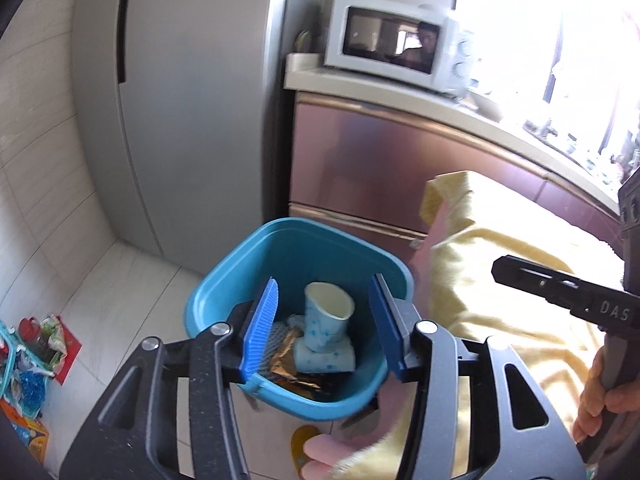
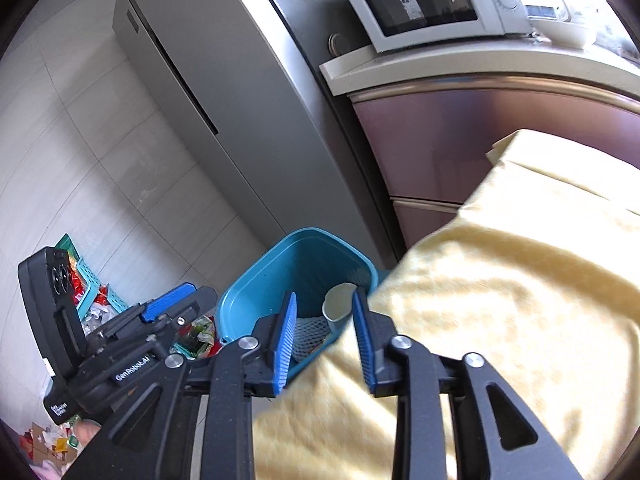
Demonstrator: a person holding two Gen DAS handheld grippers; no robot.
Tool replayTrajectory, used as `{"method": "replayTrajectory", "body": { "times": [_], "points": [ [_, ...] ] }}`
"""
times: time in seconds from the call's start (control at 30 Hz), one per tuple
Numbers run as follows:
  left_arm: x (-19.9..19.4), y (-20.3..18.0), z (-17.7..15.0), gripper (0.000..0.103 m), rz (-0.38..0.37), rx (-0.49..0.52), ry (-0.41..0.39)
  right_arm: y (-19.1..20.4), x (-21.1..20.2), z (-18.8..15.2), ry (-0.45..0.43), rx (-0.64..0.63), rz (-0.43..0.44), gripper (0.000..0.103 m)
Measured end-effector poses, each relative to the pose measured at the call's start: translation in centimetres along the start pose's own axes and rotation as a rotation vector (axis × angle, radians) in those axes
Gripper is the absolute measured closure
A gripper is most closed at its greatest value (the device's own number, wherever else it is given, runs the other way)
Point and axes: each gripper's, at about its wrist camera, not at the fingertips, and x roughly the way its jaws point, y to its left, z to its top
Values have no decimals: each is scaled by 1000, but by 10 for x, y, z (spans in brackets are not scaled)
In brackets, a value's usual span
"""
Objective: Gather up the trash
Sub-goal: 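Move both open tools back over the table toward the foam net and wrappers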
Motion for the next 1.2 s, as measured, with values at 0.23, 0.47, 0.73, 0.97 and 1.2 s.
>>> {"method": "replayTrajectory", "body": {
  "times": [0.23,0.47,0.73,0.97,1.2],
  "points": [
    [-24,-44,-6,48,-134,71,-35,-13,-55,-14,-79,-22,-60,68],
    [-24,-114,-16,46,-283,183,-9,-40,-118,-38,-160,3,-162,65],
    [-8,-202,-20,45,-420,303,33,-96,-206,-74,-279,135,-358,61],
    [25,-272,-10,44,-481,377,84,-146,-266,-100,-360,243,-504,55],
    [51,-324,0,40,-494,445,100,-195,-281,-109,-380,350,-549,49]
  ]
}}
